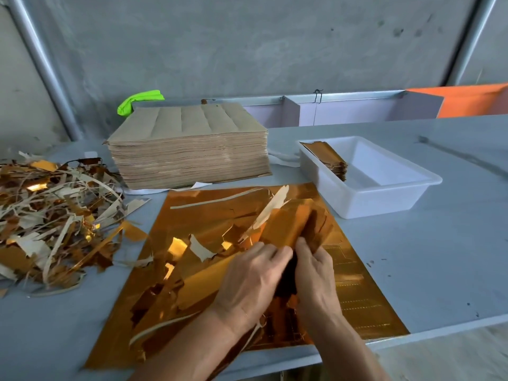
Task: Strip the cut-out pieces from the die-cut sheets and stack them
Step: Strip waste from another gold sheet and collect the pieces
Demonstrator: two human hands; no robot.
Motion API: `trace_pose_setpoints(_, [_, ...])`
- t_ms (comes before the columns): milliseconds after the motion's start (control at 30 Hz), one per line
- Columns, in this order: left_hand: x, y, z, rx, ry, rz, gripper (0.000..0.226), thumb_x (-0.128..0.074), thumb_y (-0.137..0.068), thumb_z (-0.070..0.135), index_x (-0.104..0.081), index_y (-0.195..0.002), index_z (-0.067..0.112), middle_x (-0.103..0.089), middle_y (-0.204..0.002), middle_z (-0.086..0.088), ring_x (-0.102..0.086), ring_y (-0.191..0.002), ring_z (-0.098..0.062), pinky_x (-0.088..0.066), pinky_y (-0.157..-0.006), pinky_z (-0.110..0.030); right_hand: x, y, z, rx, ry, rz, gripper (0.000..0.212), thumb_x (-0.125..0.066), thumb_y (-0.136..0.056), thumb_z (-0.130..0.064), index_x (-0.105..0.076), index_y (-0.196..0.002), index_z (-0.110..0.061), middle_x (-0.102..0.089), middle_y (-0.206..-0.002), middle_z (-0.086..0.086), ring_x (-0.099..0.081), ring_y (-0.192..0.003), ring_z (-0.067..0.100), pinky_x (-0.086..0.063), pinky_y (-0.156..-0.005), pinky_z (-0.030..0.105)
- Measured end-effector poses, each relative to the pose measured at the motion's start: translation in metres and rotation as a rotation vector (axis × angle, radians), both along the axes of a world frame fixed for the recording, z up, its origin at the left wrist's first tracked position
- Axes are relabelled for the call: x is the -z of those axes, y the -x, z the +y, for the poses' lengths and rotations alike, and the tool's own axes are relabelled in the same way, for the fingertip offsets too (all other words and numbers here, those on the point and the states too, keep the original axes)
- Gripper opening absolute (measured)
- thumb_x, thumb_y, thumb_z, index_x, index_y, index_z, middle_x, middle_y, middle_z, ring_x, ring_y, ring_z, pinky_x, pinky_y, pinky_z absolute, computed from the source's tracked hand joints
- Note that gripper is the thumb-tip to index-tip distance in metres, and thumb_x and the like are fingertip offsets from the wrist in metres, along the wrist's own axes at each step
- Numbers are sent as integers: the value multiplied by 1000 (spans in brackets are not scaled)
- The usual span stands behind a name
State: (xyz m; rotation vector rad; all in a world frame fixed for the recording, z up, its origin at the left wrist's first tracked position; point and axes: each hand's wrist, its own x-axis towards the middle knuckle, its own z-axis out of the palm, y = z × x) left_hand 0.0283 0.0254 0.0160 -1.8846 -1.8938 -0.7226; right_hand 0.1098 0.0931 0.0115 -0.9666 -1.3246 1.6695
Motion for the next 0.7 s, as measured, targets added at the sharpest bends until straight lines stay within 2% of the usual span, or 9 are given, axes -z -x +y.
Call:
trace_pose_setpoints(100, [4, 2, -2, 35, 26, 20, 21, -76, -75, 5, -69, -94, 11, -63, -73, -1, -58, -64, -14, -52, -51, -26, 1, -7, -2, -19, -44, 56, 50, -44, -91, -52, -59, -86, -5, -65, -72, 9, -66, -72, 24, -57, -70, 39])
trace_pose_setpoints(133, [6, 3, -3, 55, 28, 28, 22, -77, -74, 4, -69, -93, 11, -62, -74, -2, -58, -64, -15, -53, -51, -27, 1, -7, -2, -22, -44, 54, 47, -50, -88, -52, -61, -91, -7, -68, -76, 9, -68, -74, 22, -58, -71, 38])
trace_pose_setpoints(200, [9, 4, -4, 99, 41, 48, 21, -74, -77, 5, -69, -96, 10, -62, -76, -2, -59, -66, -15, -54, -52, -27, 2, -7, 0, 4, 21, 37, 28, -60, -88, -38, -64, -94, -11, -71, -82, 10, -70, -79, 23, -59, -73, 38])
trace_pose_setpoints(267, [11, 8, -6, 130, 75, 71, 20, -65, -84, 11, -68, -104, 12, -63, -80, -1, -59, -70, -14, -54, -55, -26, 3, -6, 3, 54, 89, 3, 12, -60, -91, -21, -64, -84, -11, -69, -80, 15, -69, -74, 27, -58, -70, 40])
trace_pose_setpoints(400, [13, 21, -11, 67, 150, 4, 50, -84, -66, 18, -60, -110, 12, -66, -82, 1, -61, -67, -11, -55, -52, -23, 3, -12, 9, 134, 54, -45, 19, -56, -94, -23, -56, -75, -22, -64, -74, 13, -65, -72, 32, -56, -69, 44])
trace_pose_setpoints(467, [12, 27, -12, -92, 207, -31, 61, -78, -74, 34, -44, -122, 19, -64, -89, 6, -58, -69, -5, -51, -59, -16, 2, -17, 13, 172, 38, -51, 19, -54, -95, -27, -50, -77, -29, -58, -75, -7, -59, -69, 17, -52, -69, 36])
trace_pose_setpoints(533, [16, 36, -15, -224, 203, -69, 62, -65, -82, 51, -36, -129, 24, -59, -87, 10, -51, -69, -3, -44, -62, -13, 0, -22, 16, 178, 25, -69, 17, -54, -95, -30, -45, -80, -34, -52, -82, -16, -54, -77, 15, -48, -82, 45])
trace_pose_setpoints(633, [16, 45, -13, -255, 261, -102, 59, -58, -78, 65, -52, -122, 27, -62, -88, 13, -53, -72, 0, -40, -62, -10, -4, -33, 22, 185, 16, -78, 10, -53, -95, -28, -47, -87, -30, -54, -90, -9, -51, -87, 19, -45, -92, 53])
trace_pose_setpoints(700, [10, 51, -14, -279, 309, -127, 57, -58, -69, 74, -58, -110, 33, -57, -78, 16, -50, -66, 1, -34, -56, -9, -7, -40, 27, 190, 47, -63, 11, -53, -95, -28, -46, -102, -26, -54, -100, -5, -52, -93, 23, -43, -95, 56])
